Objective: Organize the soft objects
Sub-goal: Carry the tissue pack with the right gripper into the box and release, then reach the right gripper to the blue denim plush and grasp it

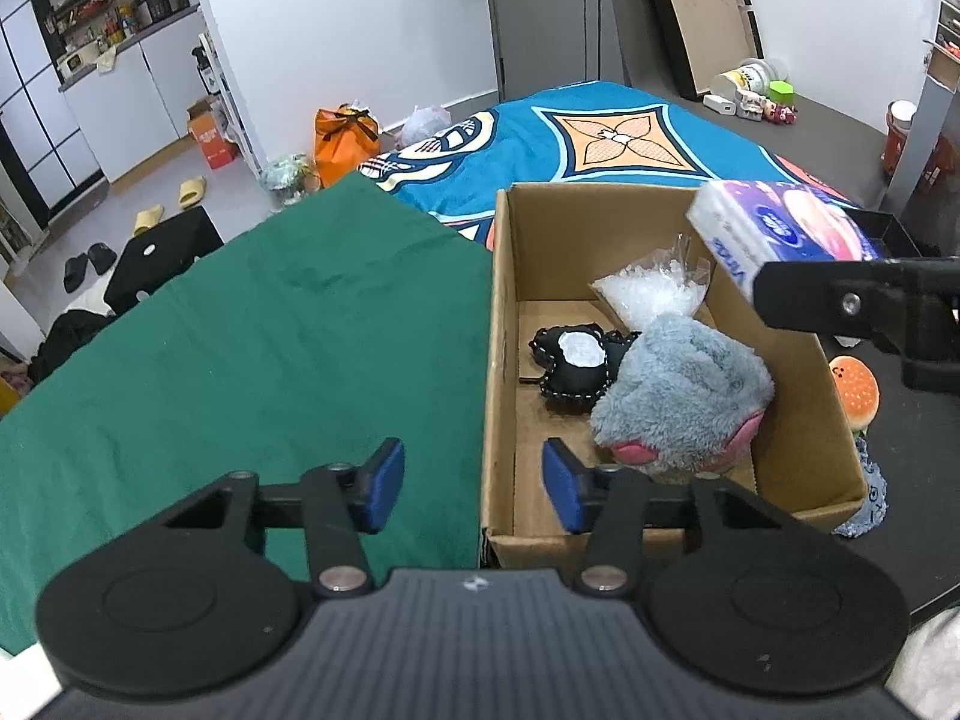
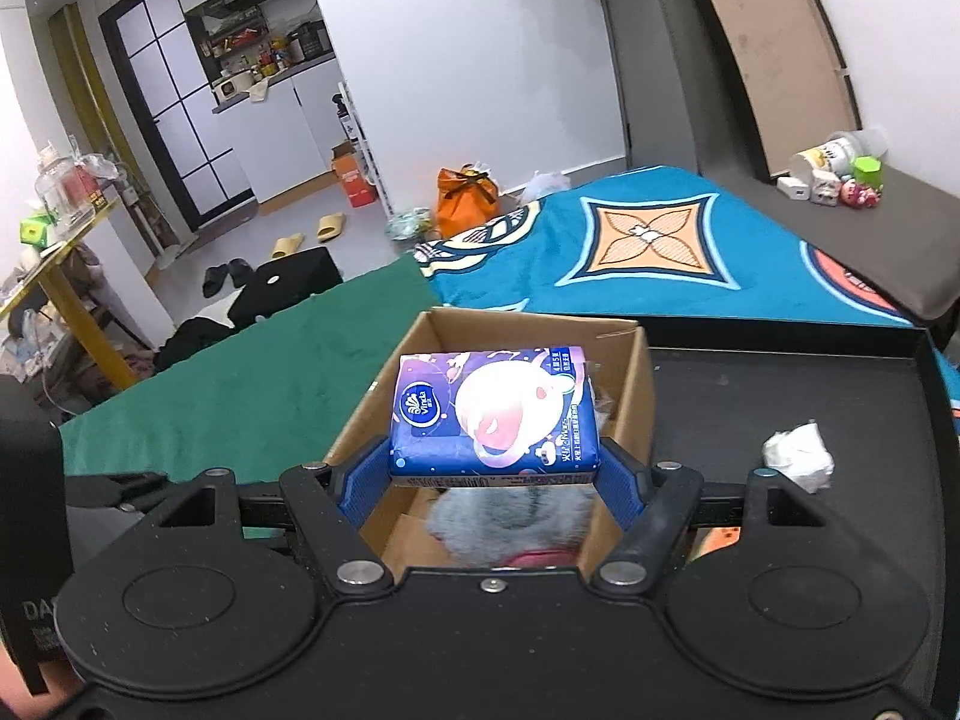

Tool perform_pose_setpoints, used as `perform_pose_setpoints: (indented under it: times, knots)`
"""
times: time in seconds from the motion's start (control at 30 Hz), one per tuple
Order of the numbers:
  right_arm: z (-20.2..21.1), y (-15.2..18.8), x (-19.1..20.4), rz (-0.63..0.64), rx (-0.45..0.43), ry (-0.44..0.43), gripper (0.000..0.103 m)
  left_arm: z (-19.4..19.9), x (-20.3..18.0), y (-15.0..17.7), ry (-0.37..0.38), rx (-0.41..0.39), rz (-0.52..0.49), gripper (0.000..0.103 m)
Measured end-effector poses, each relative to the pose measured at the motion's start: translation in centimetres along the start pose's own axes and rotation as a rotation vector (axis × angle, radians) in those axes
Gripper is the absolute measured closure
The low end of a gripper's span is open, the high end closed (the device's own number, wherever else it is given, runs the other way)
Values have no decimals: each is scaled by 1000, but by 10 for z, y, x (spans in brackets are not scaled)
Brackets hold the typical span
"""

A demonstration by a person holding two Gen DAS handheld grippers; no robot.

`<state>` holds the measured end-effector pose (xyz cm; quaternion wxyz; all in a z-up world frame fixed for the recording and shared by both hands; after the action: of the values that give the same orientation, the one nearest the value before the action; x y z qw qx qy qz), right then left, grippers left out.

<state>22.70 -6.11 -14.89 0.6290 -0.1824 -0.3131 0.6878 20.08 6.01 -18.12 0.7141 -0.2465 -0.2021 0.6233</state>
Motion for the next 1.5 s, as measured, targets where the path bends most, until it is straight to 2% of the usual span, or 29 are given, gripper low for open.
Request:
perform_pose_setpoints:
  times: [0.13, 0.23, 0.37, 0.47, 0.73, 1.13, 1.3, 1.4, 1.5]
  knots:
    - [-3, -2, 8, -1, 6, -25, 32, -2, 5, 1, 17, 11, 29, 74]
    - [-7, -2, 12, -17, 16, -45, 32, -3, 5, 1, 28, 19, 41, 81]
    - [-11, -2, 19, -46, 37, -101, 30, -4, 7, 1, 38, 19, 52, 82]
    - [-13, 1, 13, -86, 51, -116, 11, -4, 7, 1, 40, 20, 58, 82]
    - [-3, 11, -16, -117, 59, -68, 12, -5, 6, 0, 24, 26, 47, 82]
    - [12, 29, -48, -96, 53, 3, 13, -2, 0, 0, -29, 22, -5, 78]
    - [14, 38, -66, -100, 54, 41, 17, -3, -3, 0, -52, 27, -26, 73]
    - [13, 47, -76, -102, 68, 53, 17, -3, -9, 0, -65, 29, -61, 68]
    - [10, 60, -86, -115, 97, 61, 18, -3, -17, -1, -86, 21, -110, 53]
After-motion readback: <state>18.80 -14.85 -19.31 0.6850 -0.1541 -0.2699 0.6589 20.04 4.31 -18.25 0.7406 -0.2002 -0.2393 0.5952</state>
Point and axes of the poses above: each gripper's, at about its wrist camera, not at the fingertips, and z roughly against the way its jaws point, x to its left, y to its underside, the point moved 6 cm from there along -z, roughly the way its jaws point, and after that the axes turned 10 degrees about y, right-handed, at the moved point
